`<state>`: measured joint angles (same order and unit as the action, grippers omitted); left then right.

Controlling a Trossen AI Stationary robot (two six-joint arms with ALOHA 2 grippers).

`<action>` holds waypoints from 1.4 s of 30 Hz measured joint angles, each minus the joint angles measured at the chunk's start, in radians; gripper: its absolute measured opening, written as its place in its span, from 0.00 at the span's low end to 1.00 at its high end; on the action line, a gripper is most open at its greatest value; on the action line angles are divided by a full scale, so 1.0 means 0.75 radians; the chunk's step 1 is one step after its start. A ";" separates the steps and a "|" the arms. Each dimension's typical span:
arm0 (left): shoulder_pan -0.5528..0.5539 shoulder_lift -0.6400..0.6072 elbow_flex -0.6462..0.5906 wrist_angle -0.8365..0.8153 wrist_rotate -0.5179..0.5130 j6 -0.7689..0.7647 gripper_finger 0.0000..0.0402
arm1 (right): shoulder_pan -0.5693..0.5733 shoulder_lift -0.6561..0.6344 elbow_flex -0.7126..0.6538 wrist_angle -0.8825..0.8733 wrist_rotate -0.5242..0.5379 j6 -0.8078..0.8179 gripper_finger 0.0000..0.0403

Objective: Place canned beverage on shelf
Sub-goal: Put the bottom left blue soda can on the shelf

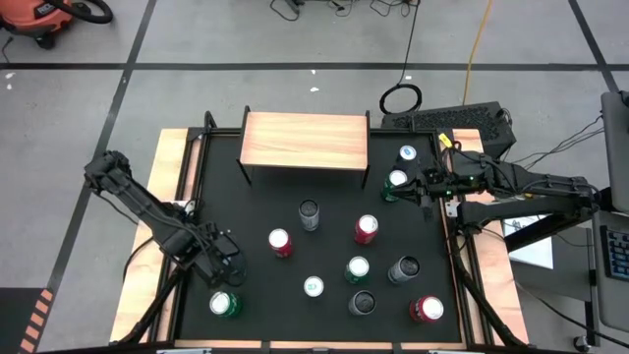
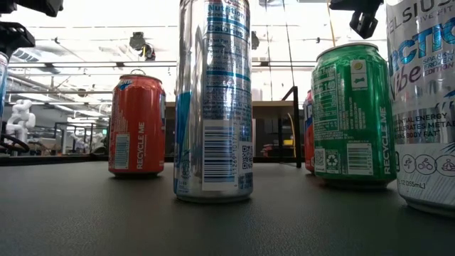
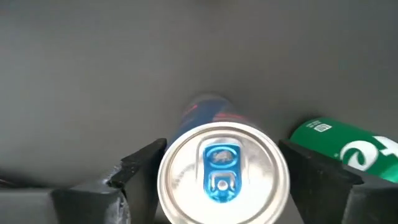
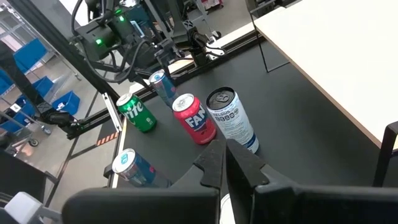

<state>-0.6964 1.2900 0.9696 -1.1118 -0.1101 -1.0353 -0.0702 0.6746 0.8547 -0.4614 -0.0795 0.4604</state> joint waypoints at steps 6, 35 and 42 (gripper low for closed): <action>0.000 0.000 -0.055 0.084 0.012 0.002 0.69 | 0.000 0.000 0.000 0.000 0.000 -0.001 0.00; 0.052 -0.005 0.185 -0.026 -0.002 0.327 0.57 | 0.000 0.005 0.000 0.000 0.003 -0.001 0.00; 0.092 -0.006 0.316 -0.016 -0.120 0.914 0.57 | 0.000 0.021 0.000 0.000 0.002 0.023 0.00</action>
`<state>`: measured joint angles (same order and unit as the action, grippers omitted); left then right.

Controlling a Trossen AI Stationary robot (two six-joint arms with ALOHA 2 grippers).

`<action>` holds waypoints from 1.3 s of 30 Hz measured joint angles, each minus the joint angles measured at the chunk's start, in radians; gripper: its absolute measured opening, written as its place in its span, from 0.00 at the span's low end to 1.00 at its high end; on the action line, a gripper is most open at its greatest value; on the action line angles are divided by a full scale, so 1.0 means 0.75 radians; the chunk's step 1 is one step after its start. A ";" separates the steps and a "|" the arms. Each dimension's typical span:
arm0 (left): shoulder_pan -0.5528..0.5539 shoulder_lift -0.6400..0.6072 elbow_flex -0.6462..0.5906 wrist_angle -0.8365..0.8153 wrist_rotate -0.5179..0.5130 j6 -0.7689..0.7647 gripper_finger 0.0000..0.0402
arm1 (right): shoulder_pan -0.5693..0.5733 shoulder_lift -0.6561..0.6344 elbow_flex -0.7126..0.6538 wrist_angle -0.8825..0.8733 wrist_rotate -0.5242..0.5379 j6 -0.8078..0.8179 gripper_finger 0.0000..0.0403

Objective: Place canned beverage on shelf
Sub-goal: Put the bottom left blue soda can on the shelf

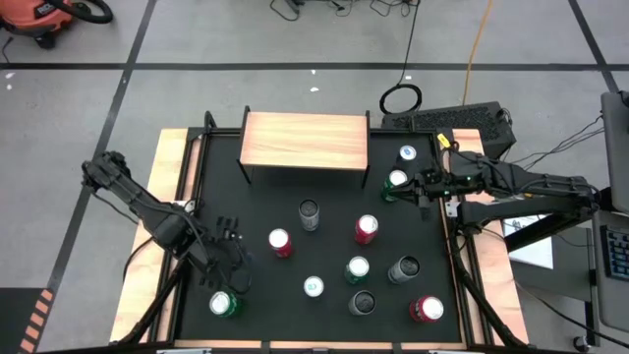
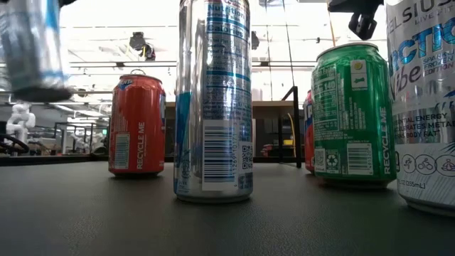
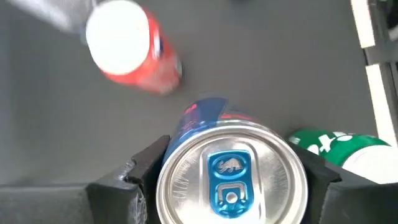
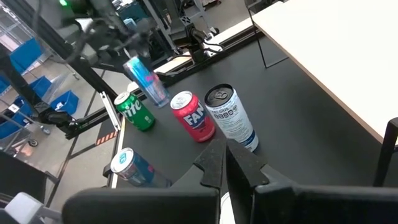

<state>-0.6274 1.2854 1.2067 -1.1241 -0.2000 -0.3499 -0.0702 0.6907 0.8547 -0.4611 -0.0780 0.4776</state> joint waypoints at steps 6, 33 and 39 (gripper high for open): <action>0.050 0.000 0.118 0.032 0.000 0.395 0.57 | 0.000 0.000 0.000 0.001 -0.004 0.035 0.00; 0.226 0.001 0.229 0.225 -0.045 1.582 0.57 | 0.038 0.545 0.028 0.737 -0.423 0.188 0.08; 0.226 0.007 0.229 0.309 -0.170 1.804 0.57 | 0.063 0.757 0.201 0.717 -0.419 0.008 0.30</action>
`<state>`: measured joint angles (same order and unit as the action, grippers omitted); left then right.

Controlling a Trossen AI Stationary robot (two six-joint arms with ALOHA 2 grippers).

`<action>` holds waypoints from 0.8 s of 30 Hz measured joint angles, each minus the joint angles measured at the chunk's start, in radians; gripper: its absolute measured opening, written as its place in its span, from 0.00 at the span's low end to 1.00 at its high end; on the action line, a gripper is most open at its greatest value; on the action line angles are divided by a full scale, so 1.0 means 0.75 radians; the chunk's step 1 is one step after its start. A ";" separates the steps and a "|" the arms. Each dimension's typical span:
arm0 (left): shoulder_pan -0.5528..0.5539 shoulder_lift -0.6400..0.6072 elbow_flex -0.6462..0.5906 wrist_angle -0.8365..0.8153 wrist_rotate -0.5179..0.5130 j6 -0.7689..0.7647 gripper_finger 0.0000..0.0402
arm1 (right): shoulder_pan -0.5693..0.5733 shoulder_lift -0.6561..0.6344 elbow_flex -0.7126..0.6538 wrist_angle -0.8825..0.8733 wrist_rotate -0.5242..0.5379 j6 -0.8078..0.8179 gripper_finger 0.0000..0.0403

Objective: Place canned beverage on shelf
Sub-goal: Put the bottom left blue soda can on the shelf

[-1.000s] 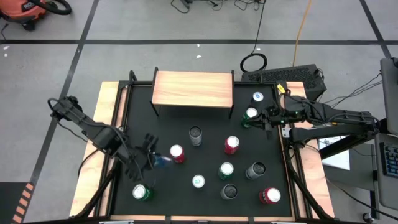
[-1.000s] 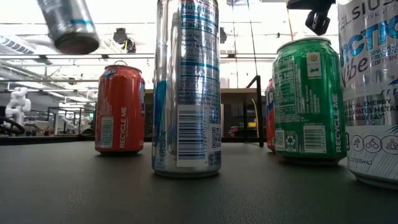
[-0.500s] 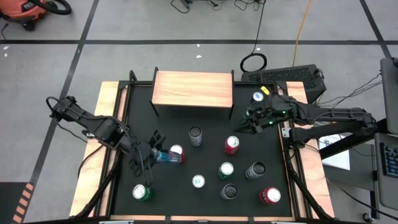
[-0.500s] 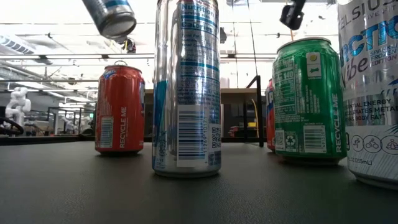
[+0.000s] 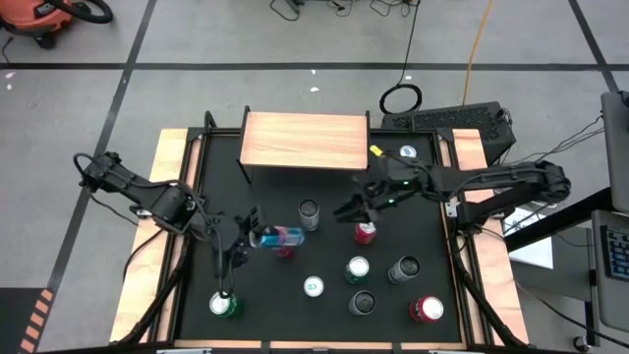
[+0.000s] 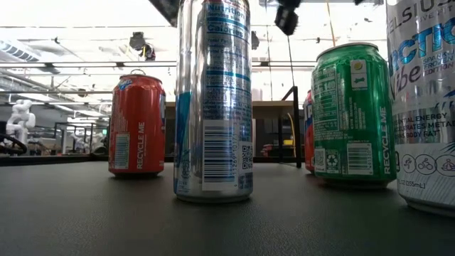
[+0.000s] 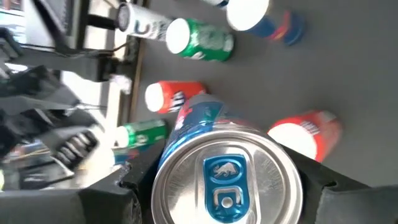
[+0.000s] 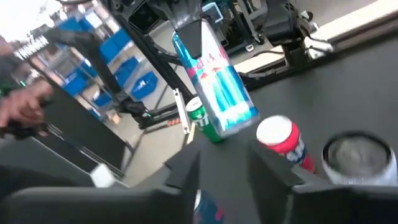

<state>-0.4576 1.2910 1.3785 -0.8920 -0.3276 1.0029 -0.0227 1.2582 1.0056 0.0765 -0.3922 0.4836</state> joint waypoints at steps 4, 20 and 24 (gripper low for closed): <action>0.013 0.014 0.000 0.019 -0.010 0.009 0.57 | 0.015 0.148 0.141 -0.014 0.000 -0.127 0.47; 0.018 0.043 -0.002 0.151 -0.044 0.000 0.57 | 0.041 0.440 0.442 -0.106 -0.147 -0.208 0.85; 0.018 0.043 -0.002 0.150 -0.043 -0.002 0.57 | 0.047 0.478 0.443 -0.108 -0.171 -0.181 0.85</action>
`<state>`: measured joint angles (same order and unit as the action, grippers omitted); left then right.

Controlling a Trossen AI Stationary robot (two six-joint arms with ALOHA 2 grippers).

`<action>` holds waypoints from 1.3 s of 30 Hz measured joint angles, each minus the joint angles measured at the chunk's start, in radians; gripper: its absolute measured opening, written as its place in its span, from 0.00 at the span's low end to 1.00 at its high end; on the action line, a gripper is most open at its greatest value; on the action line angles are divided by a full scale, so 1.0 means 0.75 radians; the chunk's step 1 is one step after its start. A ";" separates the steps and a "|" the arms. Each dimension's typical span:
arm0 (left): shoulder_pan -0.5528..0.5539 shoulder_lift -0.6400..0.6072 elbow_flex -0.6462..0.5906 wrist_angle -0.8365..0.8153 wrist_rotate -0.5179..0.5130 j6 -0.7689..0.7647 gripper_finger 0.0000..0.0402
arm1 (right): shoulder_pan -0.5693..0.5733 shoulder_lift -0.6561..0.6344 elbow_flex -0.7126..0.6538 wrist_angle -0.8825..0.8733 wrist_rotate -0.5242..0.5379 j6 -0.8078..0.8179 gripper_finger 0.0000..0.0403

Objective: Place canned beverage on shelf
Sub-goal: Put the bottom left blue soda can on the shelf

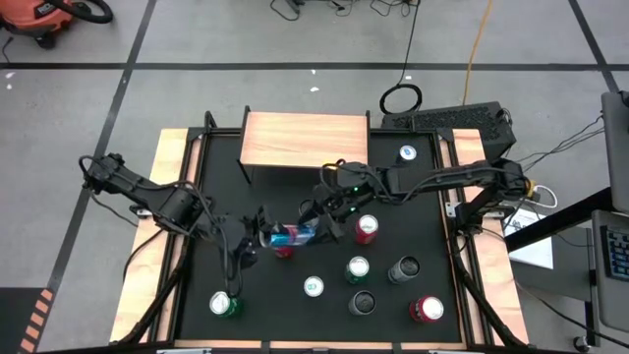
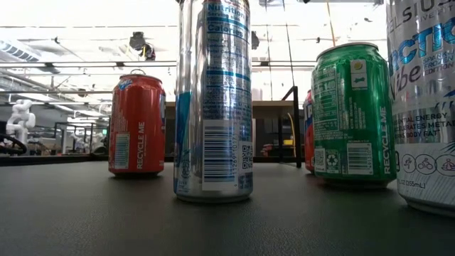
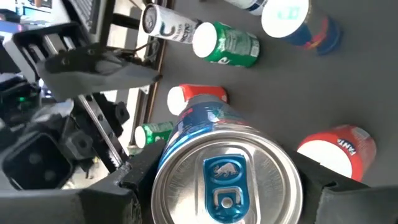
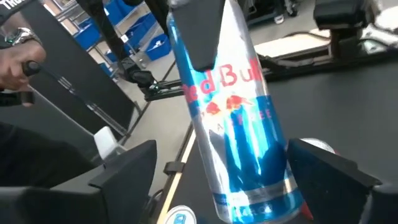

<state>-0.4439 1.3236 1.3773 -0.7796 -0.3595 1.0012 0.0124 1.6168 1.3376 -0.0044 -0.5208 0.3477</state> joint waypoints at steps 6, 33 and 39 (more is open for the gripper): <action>-0.001 -0.001 0.000 0.019 0.003 0.000 0.57 | 0.004 0.041 0.000 0.041 -0.016 0.024 0.85; 0.045 0.035 -0.001 0.182 0.125 -0.033 0.57 | 0.004 0.092 -0.002 0.140 -0.227 0.052 0.76; 0.043 0.033 0.001 0.224 0.102 -0.024 0.57 | 0.004 0.092 -0.002 0.139 -0.298 0.047 0.66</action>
<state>-0.4118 1.3486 1.3781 -0.6115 -0.2829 0.9833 0.0154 1.6855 1.3361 0.1003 -0.7442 0.3828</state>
